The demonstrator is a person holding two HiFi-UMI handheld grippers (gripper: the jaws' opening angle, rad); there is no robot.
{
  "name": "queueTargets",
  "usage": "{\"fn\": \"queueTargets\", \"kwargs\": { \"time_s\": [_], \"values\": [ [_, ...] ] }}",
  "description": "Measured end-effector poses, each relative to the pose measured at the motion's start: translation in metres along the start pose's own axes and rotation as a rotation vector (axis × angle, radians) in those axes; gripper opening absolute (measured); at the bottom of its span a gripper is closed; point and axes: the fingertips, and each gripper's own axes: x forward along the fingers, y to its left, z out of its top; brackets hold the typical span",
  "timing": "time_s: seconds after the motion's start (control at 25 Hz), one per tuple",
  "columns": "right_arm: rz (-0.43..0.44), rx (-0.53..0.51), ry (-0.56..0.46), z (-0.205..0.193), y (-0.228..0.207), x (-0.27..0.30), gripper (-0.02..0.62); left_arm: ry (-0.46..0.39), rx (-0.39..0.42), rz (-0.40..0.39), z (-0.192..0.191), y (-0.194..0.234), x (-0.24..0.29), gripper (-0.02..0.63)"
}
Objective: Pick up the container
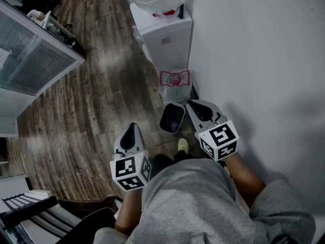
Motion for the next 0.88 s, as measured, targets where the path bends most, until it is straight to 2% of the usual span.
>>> {"fn": "queueTargets", "kwargs": {
  "time_s": [0.52, 0.88],
  "values": [
    [0.033, -0.045, 0.058, -0.013, -0.007, 0.02, 0.026, 0.03, 0.003, 0.026, 0.0, 0.013, 0.004, 0.014],
    [0.063, -0.105, 0.159, -0.042, -0.016, 0.06, 0.028, 0.082, -0.005, -0.003, -0.015, 0.03, 0.033, 0.015]
  ]
}}
